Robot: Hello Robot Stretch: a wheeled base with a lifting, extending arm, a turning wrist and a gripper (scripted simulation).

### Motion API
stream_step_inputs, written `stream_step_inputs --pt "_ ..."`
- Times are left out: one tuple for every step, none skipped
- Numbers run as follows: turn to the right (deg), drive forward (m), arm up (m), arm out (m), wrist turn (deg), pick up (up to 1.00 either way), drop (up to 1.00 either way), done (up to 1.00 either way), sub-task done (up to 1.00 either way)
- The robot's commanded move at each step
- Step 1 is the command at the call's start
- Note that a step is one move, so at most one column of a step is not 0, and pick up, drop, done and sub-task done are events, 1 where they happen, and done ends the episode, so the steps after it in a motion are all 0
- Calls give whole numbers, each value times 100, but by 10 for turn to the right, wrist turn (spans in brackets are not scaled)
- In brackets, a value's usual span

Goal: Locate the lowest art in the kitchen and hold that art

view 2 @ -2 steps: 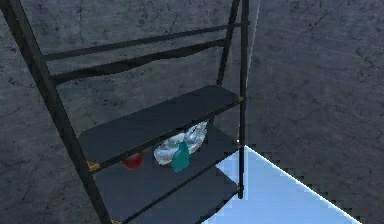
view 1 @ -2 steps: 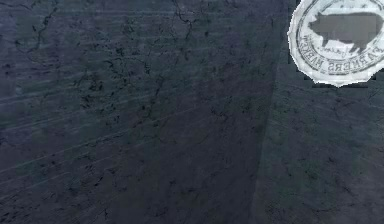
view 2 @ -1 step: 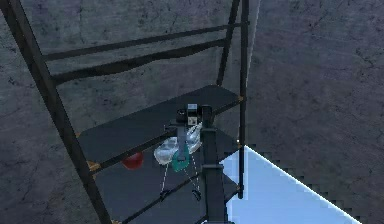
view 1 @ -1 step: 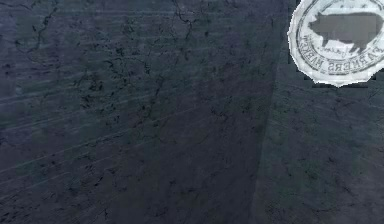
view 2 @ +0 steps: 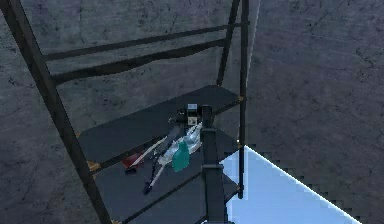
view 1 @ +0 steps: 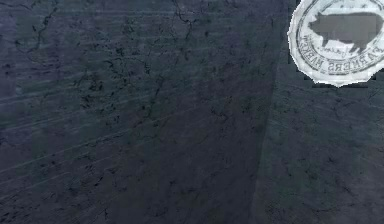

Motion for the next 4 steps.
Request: stream_step_inputs --pt "0 0 0 0 450 0 0 0 0" --pt "0 0 0 0 450 0 0 0 0" --pt "0 0 0 0 60 0 0 0 0" --pt "0 0 -30 0 0 0 0 0 0"
